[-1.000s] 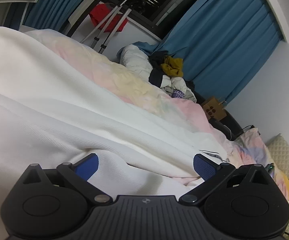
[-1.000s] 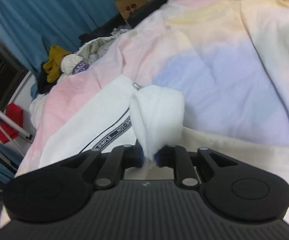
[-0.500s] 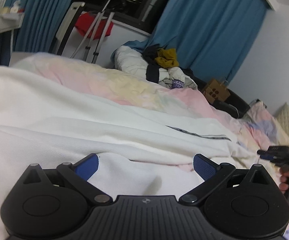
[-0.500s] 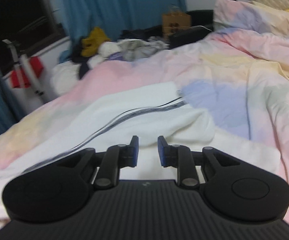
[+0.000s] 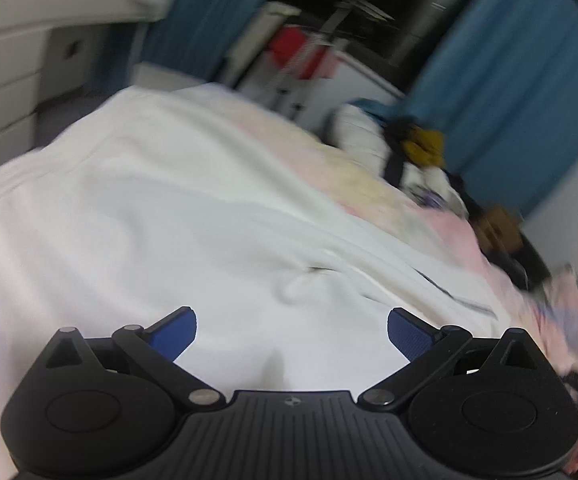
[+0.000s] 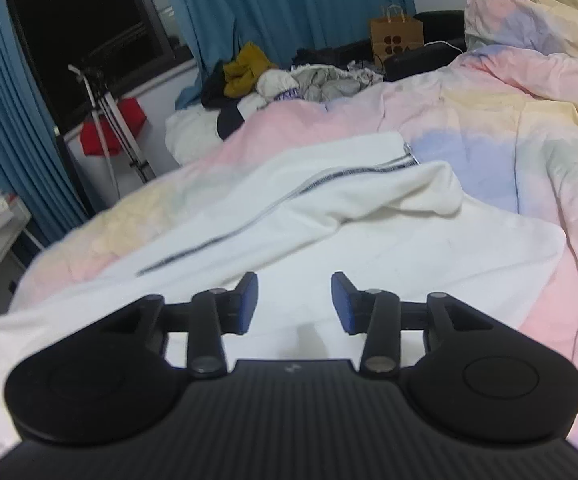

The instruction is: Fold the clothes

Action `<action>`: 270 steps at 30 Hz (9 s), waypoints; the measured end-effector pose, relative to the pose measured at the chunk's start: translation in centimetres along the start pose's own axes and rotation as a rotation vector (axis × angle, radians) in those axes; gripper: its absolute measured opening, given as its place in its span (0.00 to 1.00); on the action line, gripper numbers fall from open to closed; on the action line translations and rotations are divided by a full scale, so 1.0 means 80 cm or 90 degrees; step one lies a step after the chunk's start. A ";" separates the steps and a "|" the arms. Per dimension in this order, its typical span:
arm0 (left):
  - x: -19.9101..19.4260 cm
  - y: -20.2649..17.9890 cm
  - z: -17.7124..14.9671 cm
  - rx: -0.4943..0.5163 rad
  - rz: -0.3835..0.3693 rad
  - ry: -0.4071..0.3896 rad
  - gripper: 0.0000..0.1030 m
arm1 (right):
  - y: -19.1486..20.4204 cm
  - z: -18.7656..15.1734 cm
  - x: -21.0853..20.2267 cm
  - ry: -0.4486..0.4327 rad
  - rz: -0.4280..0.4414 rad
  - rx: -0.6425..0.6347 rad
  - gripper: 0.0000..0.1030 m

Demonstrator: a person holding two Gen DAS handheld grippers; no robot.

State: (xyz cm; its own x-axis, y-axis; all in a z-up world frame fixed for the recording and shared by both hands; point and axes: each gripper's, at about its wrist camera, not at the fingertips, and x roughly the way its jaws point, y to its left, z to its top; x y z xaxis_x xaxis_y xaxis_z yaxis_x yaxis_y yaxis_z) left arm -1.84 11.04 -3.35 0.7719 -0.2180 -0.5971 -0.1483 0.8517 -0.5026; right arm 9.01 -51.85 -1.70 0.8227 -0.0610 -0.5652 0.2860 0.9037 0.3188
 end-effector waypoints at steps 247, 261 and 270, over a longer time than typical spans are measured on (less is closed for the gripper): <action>0.205 -0.123 0.018 0.309 0.071 0.015 0.56 | -0.222 -0.008 0.191 -0.041 0.066 0.479 0.14; 0.229 -0.118 0.019 0.334 0.089 0.049 0.57 | -0.206 -0.001 0.181 -0.057 0.033 0.442 0.14; 0.225 -0.120 0.025 0.337 0.089 0.056 0.57 | -0.128 0.044 0.140 -0.144 -0.030 0.182 0.14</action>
State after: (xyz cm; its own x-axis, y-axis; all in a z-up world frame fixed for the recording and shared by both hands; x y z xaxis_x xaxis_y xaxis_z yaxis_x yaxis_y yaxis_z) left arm 14.72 -0.10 -8.03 0.7097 -0.1053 -0.6966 0.1024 0.9937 -0.0458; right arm 17.06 -63.27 -8.60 0.8839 -0.2213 -0.4119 0.4259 0.7447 0.5139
